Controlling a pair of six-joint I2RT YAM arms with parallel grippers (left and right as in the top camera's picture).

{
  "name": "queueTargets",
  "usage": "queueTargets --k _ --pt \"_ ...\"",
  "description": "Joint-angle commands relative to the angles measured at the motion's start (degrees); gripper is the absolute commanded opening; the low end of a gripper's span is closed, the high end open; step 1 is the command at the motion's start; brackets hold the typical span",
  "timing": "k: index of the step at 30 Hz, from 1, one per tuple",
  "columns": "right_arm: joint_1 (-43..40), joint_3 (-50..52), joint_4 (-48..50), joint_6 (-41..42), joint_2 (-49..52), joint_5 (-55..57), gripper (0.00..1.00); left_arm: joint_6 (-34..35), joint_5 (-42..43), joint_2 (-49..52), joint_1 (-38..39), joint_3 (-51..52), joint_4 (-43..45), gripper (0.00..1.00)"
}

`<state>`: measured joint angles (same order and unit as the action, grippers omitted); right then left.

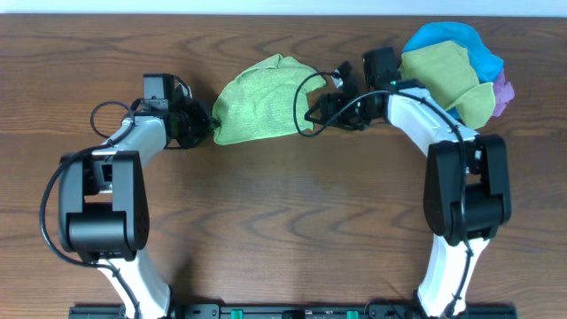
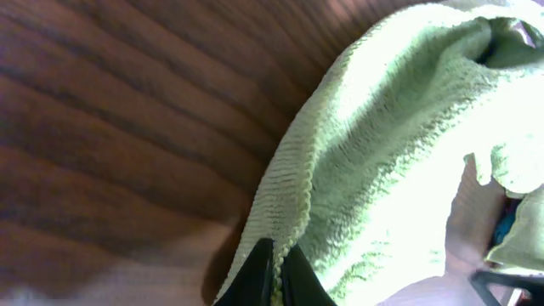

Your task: Fold the cloth

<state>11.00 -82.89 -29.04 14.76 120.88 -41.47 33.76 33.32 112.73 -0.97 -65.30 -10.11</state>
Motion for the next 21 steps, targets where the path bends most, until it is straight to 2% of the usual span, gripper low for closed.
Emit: queueTargets --k 1,6,12,21 --pt "0.4 2.6 3.5 3.4 -1.4 -0.1 0.62 -2.5 1.3 -2.8 -0.2 -0.5 -0.8 0.06" --pt "1.1 5.0 10.1 7.2 -0.9 1.9 0.63 -2.6 1.4 -3.7 -0.2 -0.5 -2.3 0.05" --pt "2.5 5.0 13.7 10.5 0.6 4.2 0.64 -2.7 2.8 -3.8 -0.2 -0.5 -2.3 0.05" --pt "4.1 5.1 12.2 11.1 2.3 9.2 0.65 -2.8 3.5 -3.8 -0.3 -0.5 -2.3 0.06"
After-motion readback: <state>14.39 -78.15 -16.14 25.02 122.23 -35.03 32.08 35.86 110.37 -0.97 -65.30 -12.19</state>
